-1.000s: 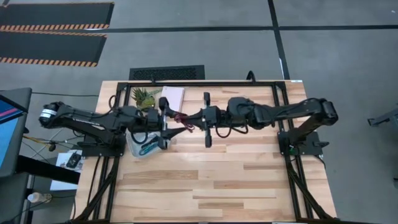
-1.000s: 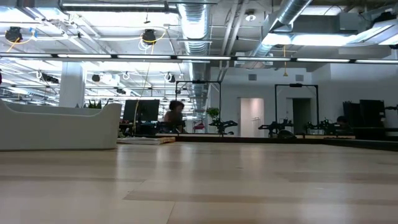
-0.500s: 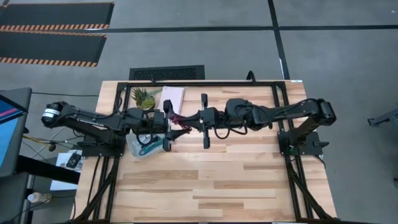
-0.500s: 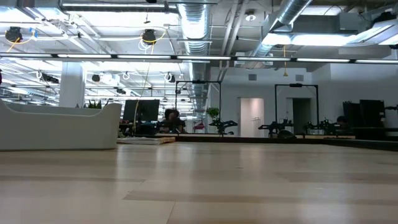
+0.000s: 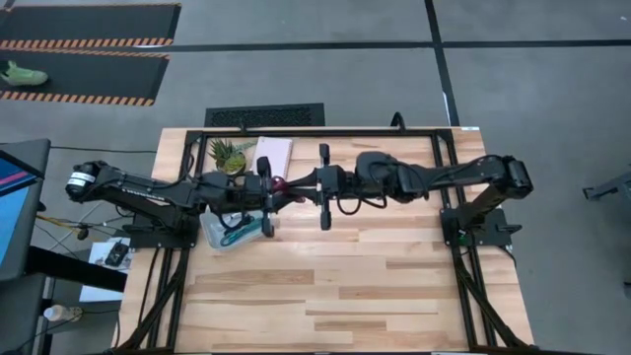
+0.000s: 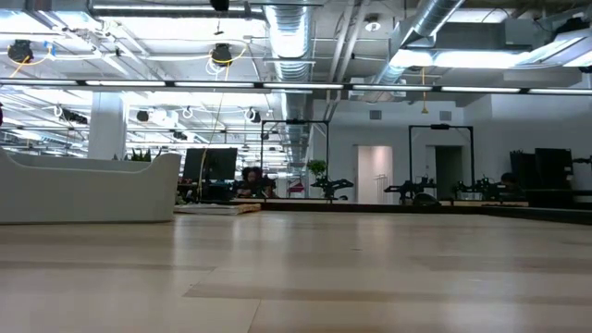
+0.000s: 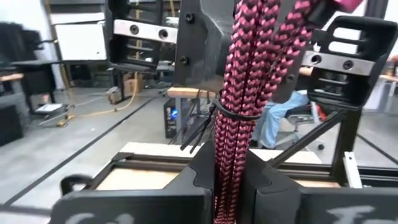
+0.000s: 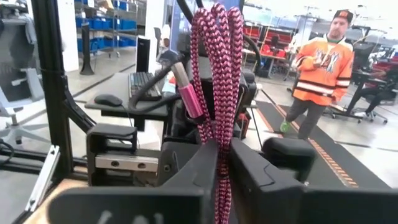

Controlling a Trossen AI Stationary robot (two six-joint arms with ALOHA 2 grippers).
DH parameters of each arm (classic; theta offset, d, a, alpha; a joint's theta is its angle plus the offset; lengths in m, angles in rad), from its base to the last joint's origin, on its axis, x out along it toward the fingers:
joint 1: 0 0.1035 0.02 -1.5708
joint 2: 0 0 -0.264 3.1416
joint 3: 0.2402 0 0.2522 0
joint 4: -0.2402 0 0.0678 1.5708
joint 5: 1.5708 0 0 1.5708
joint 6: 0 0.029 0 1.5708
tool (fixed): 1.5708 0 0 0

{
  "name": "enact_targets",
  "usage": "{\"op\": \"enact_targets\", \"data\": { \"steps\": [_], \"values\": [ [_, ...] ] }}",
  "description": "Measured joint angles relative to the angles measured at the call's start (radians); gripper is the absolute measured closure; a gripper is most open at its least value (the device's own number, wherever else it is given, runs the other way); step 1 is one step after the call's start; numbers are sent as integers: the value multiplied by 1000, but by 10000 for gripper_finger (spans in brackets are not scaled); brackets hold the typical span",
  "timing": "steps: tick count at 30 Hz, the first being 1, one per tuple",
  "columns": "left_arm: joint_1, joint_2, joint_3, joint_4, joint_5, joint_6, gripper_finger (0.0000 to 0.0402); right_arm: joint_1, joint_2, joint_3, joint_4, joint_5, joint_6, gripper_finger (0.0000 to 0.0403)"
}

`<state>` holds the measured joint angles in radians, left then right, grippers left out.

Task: Pick and place USB-C Cables
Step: Put the pink USB cable into the gray bin

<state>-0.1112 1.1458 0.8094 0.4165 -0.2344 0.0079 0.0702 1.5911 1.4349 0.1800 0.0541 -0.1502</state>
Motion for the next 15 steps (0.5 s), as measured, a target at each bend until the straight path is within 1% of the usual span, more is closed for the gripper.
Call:
{"op": "enact_targets", "data": {
  "steps": [4, 8, 12, 15],
  "values": [
    [0, 0, 0, -27, -44, -22, 399, -8, -1, 0, -27, 0, 0, 315],
    [0, -1, 0, -65, -76, -33, 400, -7, -23, 0, -49, 0, -13, 262],
    [1, -14, 0, -118, -115, -56, 401, -7, -74, 0, -117, 23, -16, 212],
    [1, -36, 0, -182, -138, -77, 401, -6, -120, 0, -178, 45, -15, 184]
  ]
}}
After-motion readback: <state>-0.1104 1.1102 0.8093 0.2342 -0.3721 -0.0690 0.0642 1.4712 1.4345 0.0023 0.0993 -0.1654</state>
